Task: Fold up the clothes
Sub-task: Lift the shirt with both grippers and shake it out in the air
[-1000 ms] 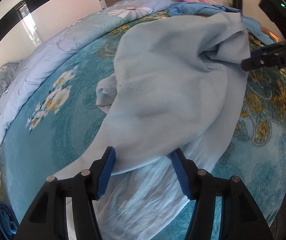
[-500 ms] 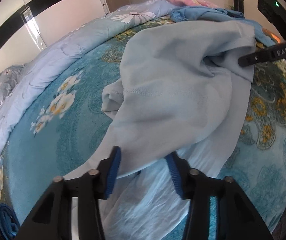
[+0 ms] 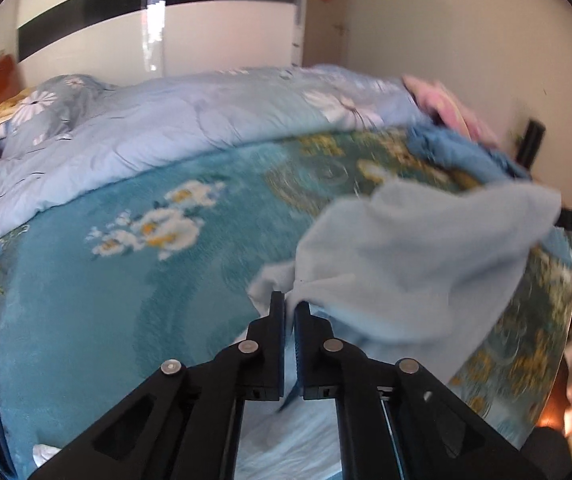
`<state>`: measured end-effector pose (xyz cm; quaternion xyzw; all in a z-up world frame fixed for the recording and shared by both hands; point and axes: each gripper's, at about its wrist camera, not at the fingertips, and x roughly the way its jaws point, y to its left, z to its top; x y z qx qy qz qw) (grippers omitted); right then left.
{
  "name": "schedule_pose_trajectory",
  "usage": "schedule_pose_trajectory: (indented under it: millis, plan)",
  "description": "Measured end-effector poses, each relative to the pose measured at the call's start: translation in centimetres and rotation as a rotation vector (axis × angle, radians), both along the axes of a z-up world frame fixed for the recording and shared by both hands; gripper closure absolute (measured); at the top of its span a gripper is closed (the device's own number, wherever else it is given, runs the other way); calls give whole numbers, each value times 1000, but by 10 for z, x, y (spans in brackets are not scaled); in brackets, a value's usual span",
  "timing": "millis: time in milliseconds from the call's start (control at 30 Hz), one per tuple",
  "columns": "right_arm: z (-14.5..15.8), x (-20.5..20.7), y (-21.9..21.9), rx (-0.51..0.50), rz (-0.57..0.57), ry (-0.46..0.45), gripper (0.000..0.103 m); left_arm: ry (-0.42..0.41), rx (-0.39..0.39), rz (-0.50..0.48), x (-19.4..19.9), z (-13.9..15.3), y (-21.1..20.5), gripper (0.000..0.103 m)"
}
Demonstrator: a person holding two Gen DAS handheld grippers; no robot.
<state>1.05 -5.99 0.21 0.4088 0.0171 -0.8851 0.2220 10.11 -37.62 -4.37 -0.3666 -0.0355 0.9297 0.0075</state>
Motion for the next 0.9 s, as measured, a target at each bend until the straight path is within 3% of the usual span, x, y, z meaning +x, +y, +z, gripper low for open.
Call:
schedule_pose_trajectory:
  millis: [400,700,900]
  plan:
    - [166,7,-23,31,11,299,101,232,-10,182,40,135,-55,99]
    - [266,31,-47,38,29,453,101,392,-23,293,86,239,-89,99]
    - [286,47,-68,94,56,483,101,348,-43,257,101,228,-84,99]
